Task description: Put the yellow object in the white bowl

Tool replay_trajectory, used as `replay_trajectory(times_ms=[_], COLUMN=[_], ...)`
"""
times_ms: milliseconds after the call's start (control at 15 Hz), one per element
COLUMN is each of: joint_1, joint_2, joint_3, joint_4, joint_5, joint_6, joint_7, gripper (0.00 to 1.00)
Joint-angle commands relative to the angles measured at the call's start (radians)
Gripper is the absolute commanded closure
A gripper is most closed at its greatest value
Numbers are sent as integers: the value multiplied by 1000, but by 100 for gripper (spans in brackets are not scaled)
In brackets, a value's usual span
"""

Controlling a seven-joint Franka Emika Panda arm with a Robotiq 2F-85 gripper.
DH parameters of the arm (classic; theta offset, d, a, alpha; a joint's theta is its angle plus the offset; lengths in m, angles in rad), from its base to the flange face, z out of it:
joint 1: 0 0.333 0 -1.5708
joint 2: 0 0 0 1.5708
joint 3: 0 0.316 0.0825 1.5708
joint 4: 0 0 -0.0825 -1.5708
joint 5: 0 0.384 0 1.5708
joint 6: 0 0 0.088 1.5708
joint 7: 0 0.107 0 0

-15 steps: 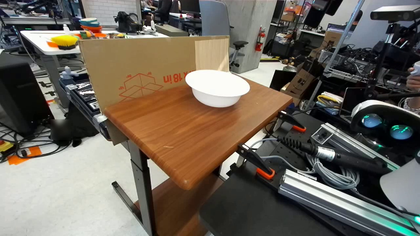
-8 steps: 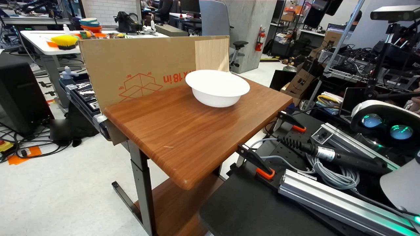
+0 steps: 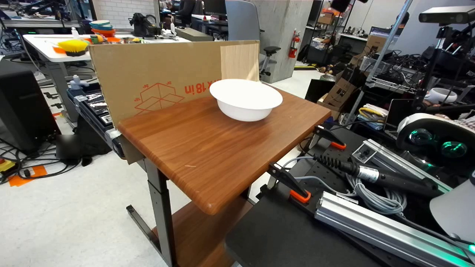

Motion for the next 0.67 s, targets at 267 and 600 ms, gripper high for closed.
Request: replay_trajectory(times_ms=[267,600], joint_1=[-182,-201], joint_2=[382,677], joint_3=[-178,-268], joint_4=[162,341], joint_5=[-48,10], joint_6=[255,228], joint_7=[-23,5], gripper=[0,0])
